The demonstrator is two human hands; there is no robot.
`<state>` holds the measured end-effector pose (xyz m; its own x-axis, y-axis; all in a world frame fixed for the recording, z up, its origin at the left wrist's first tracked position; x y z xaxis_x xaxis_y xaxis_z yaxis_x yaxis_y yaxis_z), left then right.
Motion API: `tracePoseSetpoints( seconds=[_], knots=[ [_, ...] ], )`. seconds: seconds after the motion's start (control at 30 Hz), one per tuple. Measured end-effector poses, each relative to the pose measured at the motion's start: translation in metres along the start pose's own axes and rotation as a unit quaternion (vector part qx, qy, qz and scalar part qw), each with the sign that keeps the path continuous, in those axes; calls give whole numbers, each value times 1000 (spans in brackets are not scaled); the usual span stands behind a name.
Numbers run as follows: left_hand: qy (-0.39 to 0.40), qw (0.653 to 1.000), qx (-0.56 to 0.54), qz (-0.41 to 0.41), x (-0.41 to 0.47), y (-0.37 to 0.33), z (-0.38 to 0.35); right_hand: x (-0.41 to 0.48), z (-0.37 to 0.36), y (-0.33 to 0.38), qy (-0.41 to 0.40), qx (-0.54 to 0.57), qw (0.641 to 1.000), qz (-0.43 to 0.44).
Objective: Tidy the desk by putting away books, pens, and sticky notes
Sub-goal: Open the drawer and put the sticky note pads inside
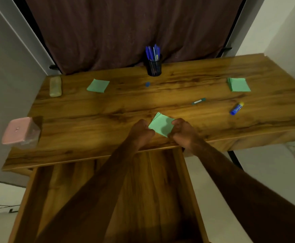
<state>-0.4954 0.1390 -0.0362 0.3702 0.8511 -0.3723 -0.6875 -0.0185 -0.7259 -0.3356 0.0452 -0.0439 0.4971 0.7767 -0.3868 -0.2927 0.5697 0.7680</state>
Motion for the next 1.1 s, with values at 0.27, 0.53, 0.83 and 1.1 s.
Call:
tracePoseSetpoints(
  seconds=[0.27, 0.53, 0.83, 1.1],
  knots=[
    [3, 955, 295, -20, 43, -14, -51, 55, -7, -5, 17, -239, 965, 109],
    [-40, 942, 331, 28, 65, -16, -65, 74, 5, -15, 20, -239, 959, 154],
    [-50, 963, 248, 88, 63, -13, -61, 78, 17, -12, 41, -182, 972, 143],
    [-102, 992, 73, 14, 56, -40, -55, 71, 48, 4, 51, -32, 987, 152]
  ],
)
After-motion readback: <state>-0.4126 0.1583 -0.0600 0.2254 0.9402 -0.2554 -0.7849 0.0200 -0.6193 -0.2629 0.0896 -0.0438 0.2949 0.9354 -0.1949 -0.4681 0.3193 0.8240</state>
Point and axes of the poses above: each hand's wrist, its own x-axis towards the middle knuckle, its own z-axis out of the back of the hand, y = z × x, the point moved 6 cm from there along x, towards the middle knuckle, and after that the axes turned 3 degrees about x, right-handed, at the moved point
